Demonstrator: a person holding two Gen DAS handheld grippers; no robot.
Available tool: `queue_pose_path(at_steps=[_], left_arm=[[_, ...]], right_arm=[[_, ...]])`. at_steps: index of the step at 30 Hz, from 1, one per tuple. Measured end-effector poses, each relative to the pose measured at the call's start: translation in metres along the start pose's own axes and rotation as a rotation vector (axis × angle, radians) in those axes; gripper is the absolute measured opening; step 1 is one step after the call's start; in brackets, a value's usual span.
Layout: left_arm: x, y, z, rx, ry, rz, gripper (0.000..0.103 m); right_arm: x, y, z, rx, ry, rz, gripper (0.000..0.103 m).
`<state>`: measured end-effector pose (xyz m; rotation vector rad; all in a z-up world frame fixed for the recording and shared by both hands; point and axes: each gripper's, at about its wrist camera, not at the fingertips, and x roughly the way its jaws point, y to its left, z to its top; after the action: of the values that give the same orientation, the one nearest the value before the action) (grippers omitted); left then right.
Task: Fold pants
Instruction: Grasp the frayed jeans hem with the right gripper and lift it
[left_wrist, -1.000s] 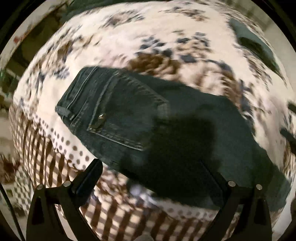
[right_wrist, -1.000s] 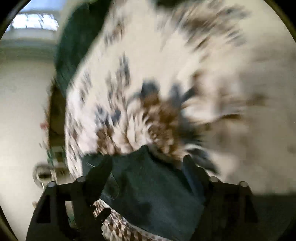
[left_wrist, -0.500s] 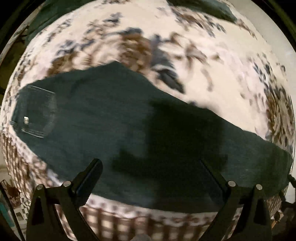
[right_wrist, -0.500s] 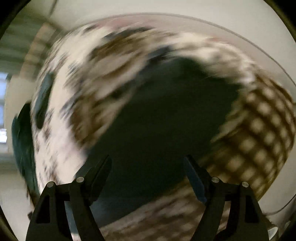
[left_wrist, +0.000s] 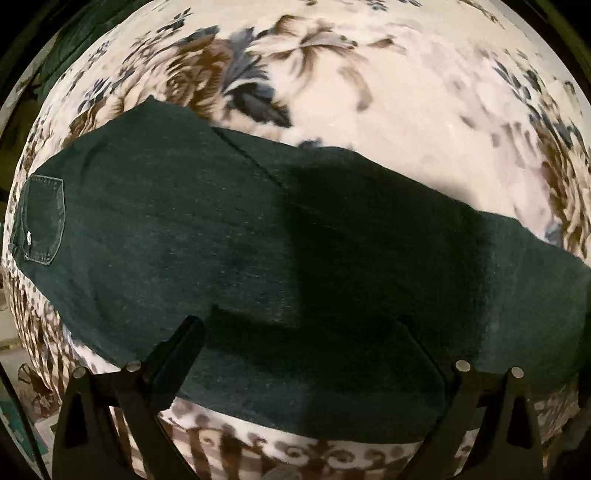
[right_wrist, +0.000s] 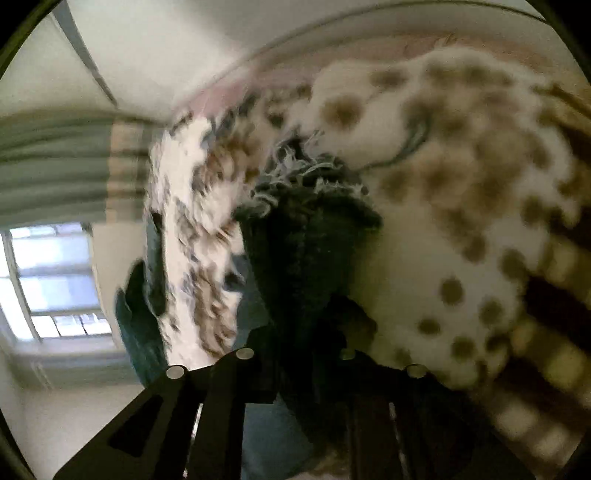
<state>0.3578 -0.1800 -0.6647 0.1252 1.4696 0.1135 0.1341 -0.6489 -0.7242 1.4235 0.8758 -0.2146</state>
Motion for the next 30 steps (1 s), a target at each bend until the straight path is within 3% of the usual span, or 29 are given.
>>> queue_pose_path(at_steps=[2, 5, 6, 8, 12, 13, 16, 19, 20, 21, 22, 24, 30], left_arm=[[0.004, -0.004, -0.001, 0.0, -0.001, 0.001, 0.103], [0.009, -0.008, -0.002, -0.01, 0.005, 0.0, 0.103], [0.009, -0.007, -0.002, -0.014, 0.005, 0.0, 0.103], [0.01, -0.005, -0.001, -0.017, 0.001, -0.004, 0.103], [0.005, 0.01, -0.002, -0.034, -0.005, -0.02, 0.103], [0.005, 0.016, -0.002, -0.041, -0.003, -0.026, 0.103], [0.006, 0.036, -0.001, -0.078, 0.006, -0.052, 0.103], [0.008, 0.044, -0.002, -0.101, 0.014, -0.079, 0.103], [0.009, 0.048, -0.004, -0.102, 0.013, -0.085, 0.103], [0.009, 0.051, -0.004, -0.101, 0.012, -0.093, 0.103], [0.008, 0.053, -0.003, -0.098, 0.011, -0.101, 0.103], [-0.002, 0.063, -0.002, -0.095, -0.001, -0.118, 0.103], [-0.042, 0.118, 0.004, -0.123, -0.085, -0.115, 0.103]], right_arm=[[0.002, -0.005, 0.008, 0.009, 0.017, 0.011, 0.011], [-0.015, 0.004, 0.011, -0.058, -0.05, -0.135, 0.009], [-0.025, -0.001, 0.013, -0.037, -0.068, -0.148, 0.009], [-0.034, -0.028, 0.017, 0.083, -0.041, -0.08, 0.009], [-0.039, -0.021, 0.015, 0.044, -0.034, -0.029, 0.01], [-0.038, -0.021, 0.016, 0.071, -0.028, -0.006, 0.014], [-0.023, -0.024, 0.019, 0.123, -0.015, 0.059, 0.053], [-0.011, -0.017, 0.02, 0.125, -0.044, 0.056, 0.059], [-0.008, -0.011, 0.02, 0.116, -0.06, 0.045, 0.056], [-0.007, -0.007, 0.02, 0.104, -0.072, 0.024, 0.046], [-0.007, -0.003, 0.019, 0.087, -0.069, 0.001, 0.007], [-0.012, 0.018, 0.015, 0.064, -0.12, -0.033, 0.007], [-0.062, 0.091, -0.014, -0.056, -0.258, -0.002, 0.007]])
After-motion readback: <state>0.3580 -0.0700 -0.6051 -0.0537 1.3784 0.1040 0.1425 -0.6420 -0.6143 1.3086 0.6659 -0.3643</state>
